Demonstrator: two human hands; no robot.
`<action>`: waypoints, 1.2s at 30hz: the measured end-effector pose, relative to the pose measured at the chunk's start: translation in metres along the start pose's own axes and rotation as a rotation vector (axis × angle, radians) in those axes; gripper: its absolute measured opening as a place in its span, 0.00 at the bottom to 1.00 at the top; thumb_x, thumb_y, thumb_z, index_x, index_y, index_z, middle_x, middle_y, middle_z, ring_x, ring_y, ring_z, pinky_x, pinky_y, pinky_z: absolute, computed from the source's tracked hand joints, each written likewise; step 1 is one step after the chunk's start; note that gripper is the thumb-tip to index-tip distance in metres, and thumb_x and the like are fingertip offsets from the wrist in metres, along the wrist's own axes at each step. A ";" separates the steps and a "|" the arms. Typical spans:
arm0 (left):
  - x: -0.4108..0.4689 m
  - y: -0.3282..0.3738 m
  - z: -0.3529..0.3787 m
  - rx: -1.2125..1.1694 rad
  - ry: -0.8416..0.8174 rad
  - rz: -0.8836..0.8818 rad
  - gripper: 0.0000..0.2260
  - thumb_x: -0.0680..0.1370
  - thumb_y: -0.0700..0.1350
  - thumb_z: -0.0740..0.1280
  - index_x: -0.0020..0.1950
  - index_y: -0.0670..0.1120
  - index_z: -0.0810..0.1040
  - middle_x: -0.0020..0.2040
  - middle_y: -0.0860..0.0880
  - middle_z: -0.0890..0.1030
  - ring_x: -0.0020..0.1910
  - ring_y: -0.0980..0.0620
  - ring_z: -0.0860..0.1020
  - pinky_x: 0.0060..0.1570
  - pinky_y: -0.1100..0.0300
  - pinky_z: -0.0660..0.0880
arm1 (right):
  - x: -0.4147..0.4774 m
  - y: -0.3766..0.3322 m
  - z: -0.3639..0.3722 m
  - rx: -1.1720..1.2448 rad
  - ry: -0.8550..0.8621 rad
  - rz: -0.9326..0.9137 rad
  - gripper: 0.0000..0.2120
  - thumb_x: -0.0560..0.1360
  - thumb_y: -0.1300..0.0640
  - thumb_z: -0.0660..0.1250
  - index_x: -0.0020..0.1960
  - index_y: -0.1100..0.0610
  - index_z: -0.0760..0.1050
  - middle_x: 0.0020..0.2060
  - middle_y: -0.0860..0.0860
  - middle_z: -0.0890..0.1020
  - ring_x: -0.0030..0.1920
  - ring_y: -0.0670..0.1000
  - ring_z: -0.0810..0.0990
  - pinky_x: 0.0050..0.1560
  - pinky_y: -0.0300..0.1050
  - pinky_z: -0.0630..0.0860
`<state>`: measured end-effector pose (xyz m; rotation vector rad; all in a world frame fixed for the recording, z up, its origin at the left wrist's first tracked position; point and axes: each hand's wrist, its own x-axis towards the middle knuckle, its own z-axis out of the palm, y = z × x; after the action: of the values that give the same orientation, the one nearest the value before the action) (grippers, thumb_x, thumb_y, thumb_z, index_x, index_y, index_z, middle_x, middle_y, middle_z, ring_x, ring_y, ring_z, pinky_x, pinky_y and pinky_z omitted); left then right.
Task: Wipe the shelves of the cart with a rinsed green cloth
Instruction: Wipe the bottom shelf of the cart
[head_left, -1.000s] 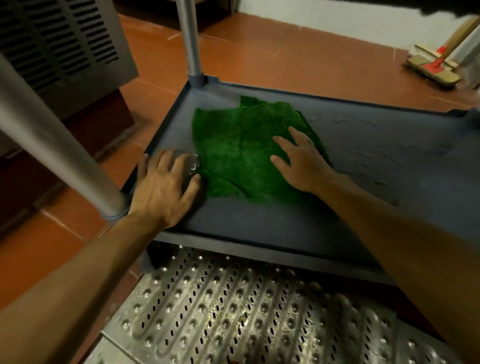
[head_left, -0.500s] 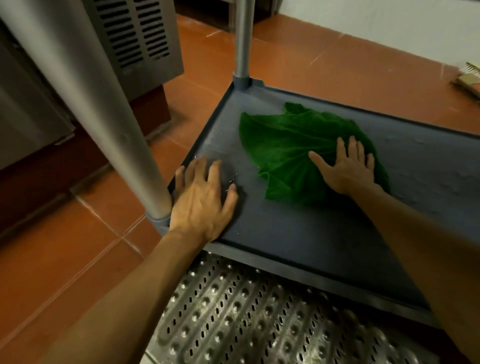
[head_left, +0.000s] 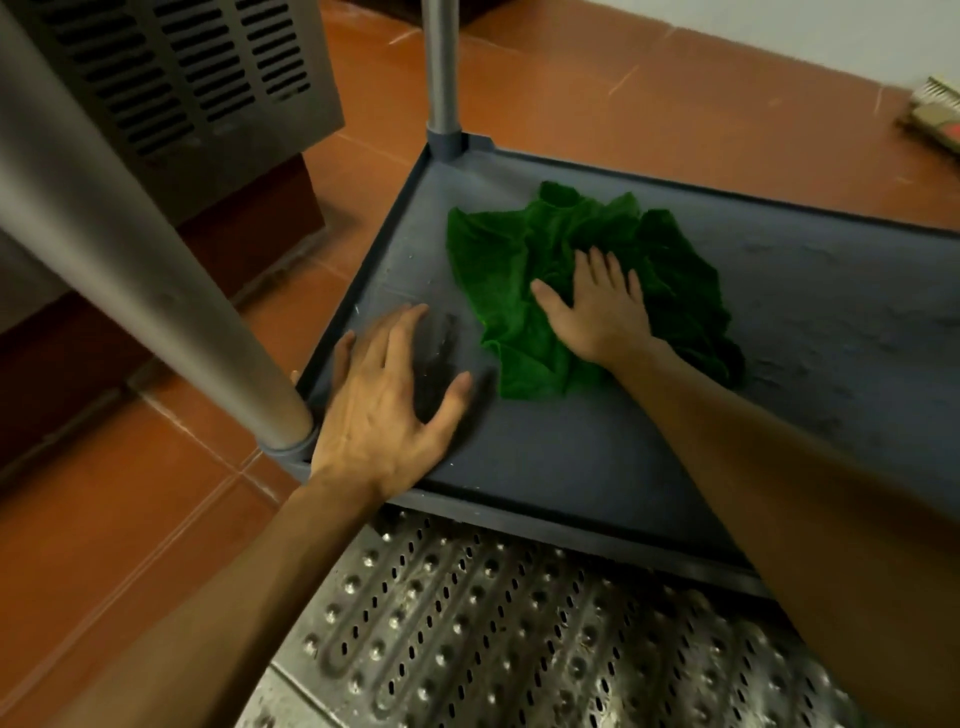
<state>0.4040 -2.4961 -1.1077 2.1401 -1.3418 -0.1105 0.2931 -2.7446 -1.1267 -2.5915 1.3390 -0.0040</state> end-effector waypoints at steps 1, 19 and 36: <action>-0.002 -0.001 -0.001 -0.005 0.004 0.000 0.34 0.79 0.66 0.56 0.80 0.48 0.60 0.77 0.47 0.68 0.78 0.49 0.63 0.80 0.47 0.49 | -0.003 -0.006 0.001 -0.001 0.000 -0.022 0.42 0.79 0.29 0.44 0.82 0.56 0.46 0.82 0.53 0.47 0.81 0.53 0.44 0.79 0.55 0.40; -0.009 -0.005 -0.004 -0.042 0.123 0.078 0.31 0.82 0.61 0.55 0.79 0.44 0.63 0.77 0.45 0.69 0.77 0.48 0.65 0.77 0.63 0.50 | -0.100 -0.114 0.028 -0.128 -0.109 -0.628 0.38 0.81 0.39 0.52 0.82 0.57 0.41 0.82 0.53 0.46 0.81 0.53 0.42 0.79 0.54 0.42; -0.008 -0.012 -0.001 0.059 0.035 -0.027 0.32 0.81 0.67 0.47 0.79 0.51 0.62 0.79 0.44 0.66 0.79 0.45 0.61 0.76 0.37 0.52 | -0.109 -0.048 0.022 -0.029 -0.108 -0.478 0.39 0.78 0.29 0.49 0.82 0.46 0.45 0.81 0.49 0.41 0.80 0.48 0.38 0.79 0.52 0.37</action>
<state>0.4098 -2.4858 -1.1153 2.1993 -1.3119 -0.0448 0.2703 -2.6253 -1.1281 -2.8219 0.6656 0.0759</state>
